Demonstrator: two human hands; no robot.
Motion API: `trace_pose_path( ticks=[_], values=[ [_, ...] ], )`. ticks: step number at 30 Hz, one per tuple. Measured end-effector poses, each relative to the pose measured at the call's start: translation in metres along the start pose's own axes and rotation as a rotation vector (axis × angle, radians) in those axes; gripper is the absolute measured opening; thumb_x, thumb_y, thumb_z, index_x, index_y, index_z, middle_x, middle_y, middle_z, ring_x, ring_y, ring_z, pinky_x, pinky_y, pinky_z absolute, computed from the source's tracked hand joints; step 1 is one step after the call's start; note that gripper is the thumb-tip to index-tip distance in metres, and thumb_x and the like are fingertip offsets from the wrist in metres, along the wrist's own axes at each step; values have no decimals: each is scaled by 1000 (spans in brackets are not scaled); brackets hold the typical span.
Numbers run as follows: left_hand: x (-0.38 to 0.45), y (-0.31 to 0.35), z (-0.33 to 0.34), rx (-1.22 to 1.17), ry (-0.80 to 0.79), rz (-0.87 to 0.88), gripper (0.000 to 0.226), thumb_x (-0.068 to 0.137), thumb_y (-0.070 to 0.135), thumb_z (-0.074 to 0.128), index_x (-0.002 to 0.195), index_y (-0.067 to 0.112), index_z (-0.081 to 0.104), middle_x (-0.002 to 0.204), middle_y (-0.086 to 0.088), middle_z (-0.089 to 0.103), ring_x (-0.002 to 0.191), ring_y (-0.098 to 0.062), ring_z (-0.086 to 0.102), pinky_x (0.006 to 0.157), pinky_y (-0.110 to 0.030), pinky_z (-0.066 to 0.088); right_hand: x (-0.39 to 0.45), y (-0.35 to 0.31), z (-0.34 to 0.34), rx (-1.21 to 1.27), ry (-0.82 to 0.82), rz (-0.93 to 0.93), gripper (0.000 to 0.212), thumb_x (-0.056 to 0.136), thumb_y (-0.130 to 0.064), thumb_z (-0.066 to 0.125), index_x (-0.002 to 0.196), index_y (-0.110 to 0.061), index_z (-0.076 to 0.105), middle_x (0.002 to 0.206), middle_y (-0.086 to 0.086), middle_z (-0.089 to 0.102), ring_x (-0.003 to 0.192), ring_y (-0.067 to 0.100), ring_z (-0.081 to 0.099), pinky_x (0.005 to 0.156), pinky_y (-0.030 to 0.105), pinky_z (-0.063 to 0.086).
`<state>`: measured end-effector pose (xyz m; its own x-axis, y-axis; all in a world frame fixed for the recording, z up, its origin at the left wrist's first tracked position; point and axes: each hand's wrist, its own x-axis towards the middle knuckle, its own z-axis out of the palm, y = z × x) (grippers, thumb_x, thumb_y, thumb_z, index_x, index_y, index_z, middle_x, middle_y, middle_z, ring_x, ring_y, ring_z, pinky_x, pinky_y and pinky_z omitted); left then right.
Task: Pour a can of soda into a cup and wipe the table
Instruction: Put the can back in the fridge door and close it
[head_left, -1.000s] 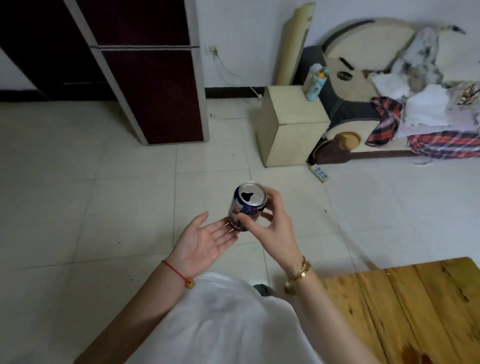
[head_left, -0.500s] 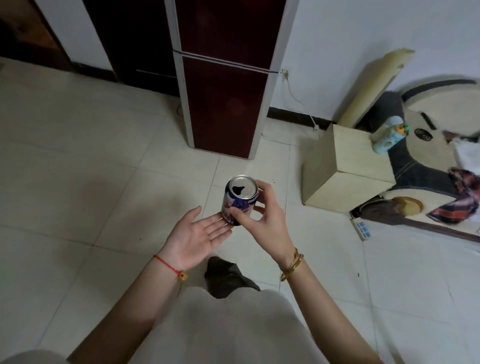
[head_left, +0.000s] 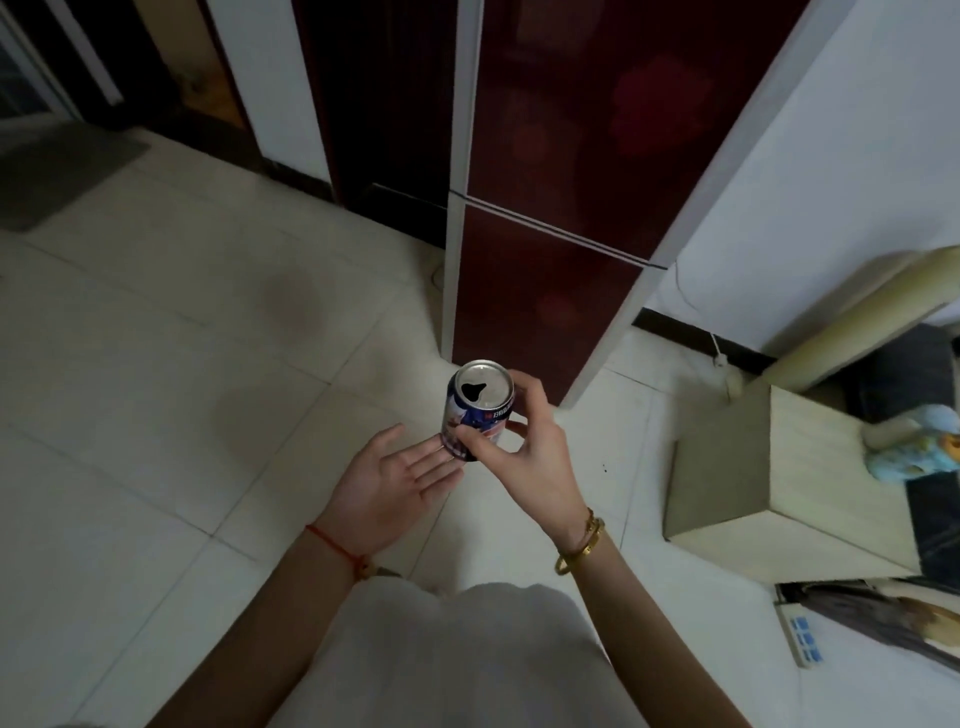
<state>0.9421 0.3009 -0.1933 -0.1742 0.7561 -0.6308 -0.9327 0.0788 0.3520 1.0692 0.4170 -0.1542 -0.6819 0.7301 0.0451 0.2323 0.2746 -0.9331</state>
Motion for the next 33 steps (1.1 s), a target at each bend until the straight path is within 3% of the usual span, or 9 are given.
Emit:
trace_pose_path(
  ticks=[3,7,10,13,23,33],
  values=[
    [21,31,3,-1,-10,23,67,100,45,31,145,-5,36,148,-21,45,129,-28,50,97,-39,43,40,-2,8,-4,-19,-8,61,78,-29,82,129,-25,48,119,-16,63,112,-3,58,97,18,48],
    [52,79,3,5,-6,35,66,100,44,35,146,-4,37,143,-21,52,127,-29,52,90,-39,47,97,-4,25,3,-36,9,60,79,-30,81,129,-26,48,117,-24,61,111,-6,57,96,14,47],
    [77,122,1,22,-13,34,65,101,44,35,143,-5,40,128,-20,62,119,-27,58,88,-38,48,140,-8,45,9,-25,17,61,79,-28,82,130,-24,48,119,-18,62,112,0,60,100,26,50],
    [99,172,-2,61,-29,28,64,101,45,33,143,-3,41,137,-20,57,121,-26,56,89,-36,48,184,-17,70,12,4,17,60,78,-28,82,128,-25,49,120,-14,64,112,5,62,101,35,51],
    [159,356,-23,176,-78,-9,55,102,42,31,123,-1,59,127,-17,66,117,-23,63,93,-35,48,327,-61,163,18,101,22,60,77,-31,83,126,-28,49,119,-16,64,111,2,62,100,35,52],
    [216,447,0,207,-145,-112,52,102,39,32,126,0,57,128,-18,65,122,-25,58,94,-37,47,420,-73,182,17,193,73,63,77,-34,82,129,-29,47,122,-15,64,111,6,64,97,36,54]
  ],
)
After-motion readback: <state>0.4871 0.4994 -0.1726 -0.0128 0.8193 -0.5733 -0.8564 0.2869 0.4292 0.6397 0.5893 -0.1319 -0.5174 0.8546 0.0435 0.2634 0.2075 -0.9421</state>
